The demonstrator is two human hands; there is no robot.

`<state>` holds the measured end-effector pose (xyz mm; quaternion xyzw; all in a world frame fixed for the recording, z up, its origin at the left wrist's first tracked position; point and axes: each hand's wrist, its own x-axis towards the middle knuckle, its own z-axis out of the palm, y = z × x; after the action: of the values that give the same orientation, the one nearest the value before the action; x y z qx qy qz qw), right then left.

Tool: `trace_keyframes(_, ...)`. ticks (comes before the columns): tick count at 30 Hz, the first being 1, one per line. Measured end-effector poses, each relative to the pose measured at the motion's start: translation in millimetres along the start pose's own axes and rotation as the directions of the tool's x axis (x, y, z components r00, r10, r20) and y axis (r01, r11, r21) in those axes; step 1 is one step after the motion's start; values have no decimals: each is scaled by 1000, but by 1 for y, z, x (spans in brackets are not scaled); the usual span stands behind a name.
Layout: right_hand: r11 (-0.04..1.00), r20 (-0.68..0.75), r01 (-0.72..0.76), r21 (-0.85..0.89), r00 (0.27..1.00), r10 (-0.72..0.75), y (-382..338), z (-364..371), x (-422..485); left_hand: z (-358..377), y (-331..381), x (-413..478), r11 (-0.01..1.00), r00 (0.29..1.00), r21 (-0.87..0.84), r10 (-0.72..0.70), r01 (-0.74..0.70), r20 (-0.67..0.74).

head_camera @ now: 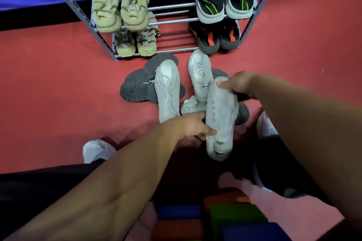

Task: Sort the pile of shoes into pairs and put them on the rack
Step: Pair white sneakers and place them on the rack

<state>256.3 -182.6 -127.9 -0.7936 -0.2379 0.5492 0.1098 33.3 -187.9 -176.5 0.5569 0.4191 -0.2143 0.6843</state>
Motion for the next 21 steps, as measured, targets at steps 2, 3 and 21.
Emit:
trace_keyframes(2,985,41,113,129,992,-119,-13,-9,-8,-13,12,-11,985,994,-169,45,-28,101)
trace_keyframes(3,974,9,155,167,987,-159,-20,-13,-11,-19,20,-16,975,993,-215,76,-55,89)
trace_keyframes(21,927,-232,302,224,940,-250,-36,25,9,-68,31,-13,892,902,-367,94,-265,-422)
